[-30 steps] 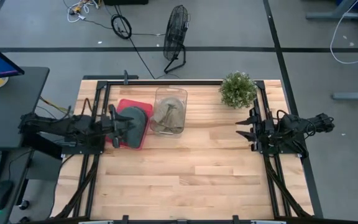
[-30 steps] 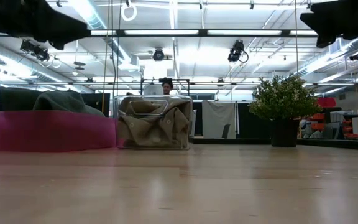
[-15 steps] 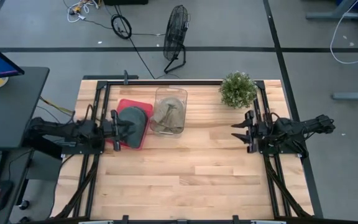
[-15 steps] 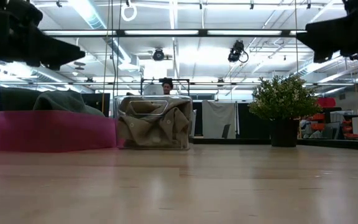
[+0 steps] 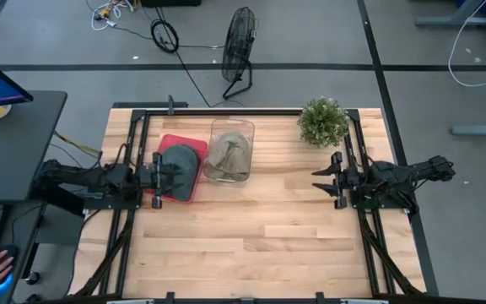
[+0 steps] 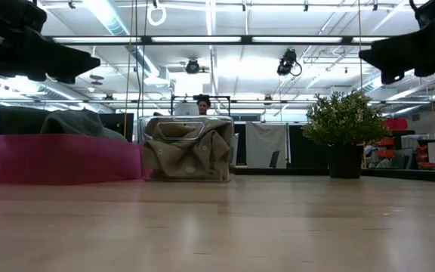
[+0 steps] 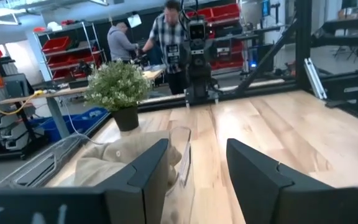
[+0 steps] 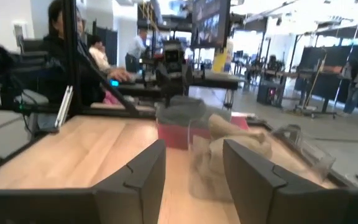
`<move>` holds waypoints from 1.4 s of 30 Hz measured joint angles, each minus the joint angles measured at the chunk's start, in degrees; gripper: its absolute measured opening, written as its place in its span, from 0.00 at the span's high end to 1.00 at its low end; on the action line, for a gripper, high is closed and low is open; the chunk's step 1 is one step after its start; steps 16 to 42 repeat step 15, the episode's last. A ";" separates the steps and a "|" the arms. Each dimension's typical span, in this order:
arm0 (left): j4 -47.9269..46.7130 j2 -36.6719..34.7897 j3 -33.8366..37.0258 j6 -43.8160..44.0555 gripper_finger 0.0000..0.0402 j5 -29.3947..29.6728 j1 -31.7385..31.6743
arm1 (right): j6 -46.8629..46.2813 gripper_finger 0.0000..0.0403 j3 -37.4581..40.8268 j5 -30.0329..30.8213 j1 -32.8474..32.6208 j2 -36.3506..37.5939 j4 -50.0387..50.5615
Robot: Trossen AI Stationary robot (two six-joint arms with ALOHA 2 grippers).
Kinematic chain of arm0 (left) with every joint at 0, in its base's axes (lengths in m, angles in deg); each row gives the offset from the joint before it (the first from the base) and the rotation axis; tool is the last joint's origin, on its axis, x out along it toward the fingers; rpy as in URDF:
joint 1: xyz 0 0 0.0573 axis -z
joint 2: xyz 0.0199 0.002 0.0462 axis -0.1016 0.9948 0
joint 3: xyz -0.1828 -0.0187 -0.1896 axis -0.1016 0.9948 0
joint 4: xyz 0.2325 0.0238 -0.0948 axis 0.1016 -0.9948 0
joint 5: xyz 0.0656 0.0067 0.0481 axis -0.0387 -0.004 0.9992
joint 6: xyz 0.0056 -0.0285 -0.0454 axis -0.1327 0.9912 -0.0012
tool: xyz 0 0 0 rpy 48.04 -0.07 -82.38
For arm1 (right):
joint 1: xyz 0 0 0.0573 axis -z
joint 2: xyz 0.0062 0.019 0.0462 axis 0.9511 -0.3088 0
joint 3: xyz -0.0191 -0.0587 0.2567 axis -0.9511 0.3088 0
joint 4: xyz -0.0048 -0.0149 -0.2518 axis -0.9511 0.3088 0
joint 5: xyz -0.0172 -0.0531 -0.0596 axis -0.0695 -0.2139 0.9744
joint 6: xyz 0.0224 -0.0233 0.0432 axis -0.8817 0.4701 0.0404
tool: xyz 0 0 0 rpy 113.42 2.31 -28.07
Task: Pick & Place hat
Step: Return to Home Position
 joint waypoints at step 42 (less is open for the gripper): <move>0.46 0.25 0.09 1.56 0.59 0.04 0.00 | -1.03 0.59 -0.02 -1.02 -0.01 -0.26 1.32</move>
